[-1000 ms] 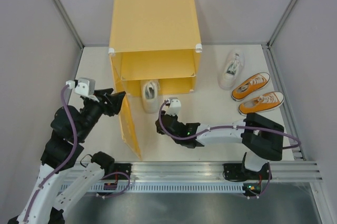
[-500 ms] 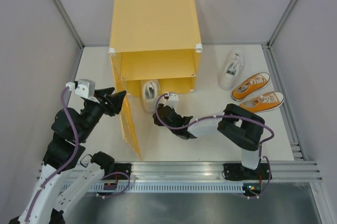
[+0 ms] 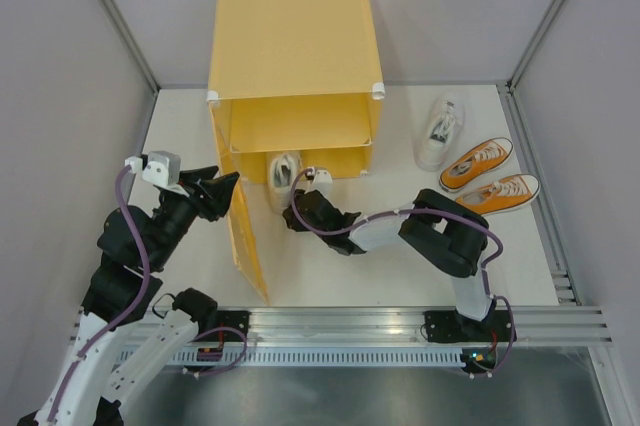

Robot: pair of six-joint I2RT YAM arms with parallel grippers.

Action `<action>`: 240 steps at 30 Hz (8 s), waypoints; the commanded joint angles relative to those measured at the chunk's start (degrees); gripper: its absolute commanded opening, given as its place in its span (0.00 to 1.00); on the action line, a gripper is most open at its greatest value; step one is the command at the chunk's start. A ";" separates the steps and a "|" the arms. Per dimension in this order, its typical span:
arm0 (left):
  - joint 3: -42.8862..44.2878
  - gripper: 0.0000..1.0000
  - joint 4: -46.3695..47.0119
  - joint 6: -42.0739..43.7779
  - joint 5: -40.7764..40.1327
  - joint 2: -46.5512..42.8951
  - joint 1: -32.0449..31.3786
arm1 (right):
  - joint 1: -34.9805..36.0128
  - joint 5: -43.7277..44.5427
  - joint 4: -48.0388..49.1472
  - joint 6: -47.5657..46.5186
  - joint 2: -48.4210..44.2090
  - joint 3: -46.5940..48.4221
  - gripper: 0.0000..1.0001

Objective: Place and organize the shoes in the shoe cabinet

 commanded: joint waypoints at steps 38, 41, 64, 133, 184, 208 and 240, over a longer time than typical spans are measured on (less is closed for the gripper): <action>-2.81 0.52 -7.89 4.10 1.80 -0.64 0.06 | -7.83 -1.69 -0.04 -0.94 4.63 12.17 0.32; -2.81 0.52 -7.98 4.10 1.89 -0.64 0.07 | -8.26 -1.51 -1.54 -1.38 5.24 14.11 0.32; -2.81 0.25 -7.89 4.10 1.89 -0.55 0.07 | -10.55 -4.06 -2.77 -0.95 3.32 13.59 0.33; -3.43 0.24 -7.89 4.28 3.12 -0.90 0.07 | -5.19 1.12 2.85 1.86 7.26 19.74 0.39; -3.52 0.24 -7.71 4.02 4.00 -1.69 -0.02 | -10.38 12.20 -15.43 17.51 13.25 33.18 0.51; -3.52 0.24 -7.80 4.02 4.26 -1.61 -0.02 | -13.36 10.45 -18.25 14.00 15.09 38.11 0.50; 6.49 0.70 -6.57 -2.48 -5.23 -5.04 -0.02 | 6.31 11.31 -11.82 1.34 -5.74 15.52 0.53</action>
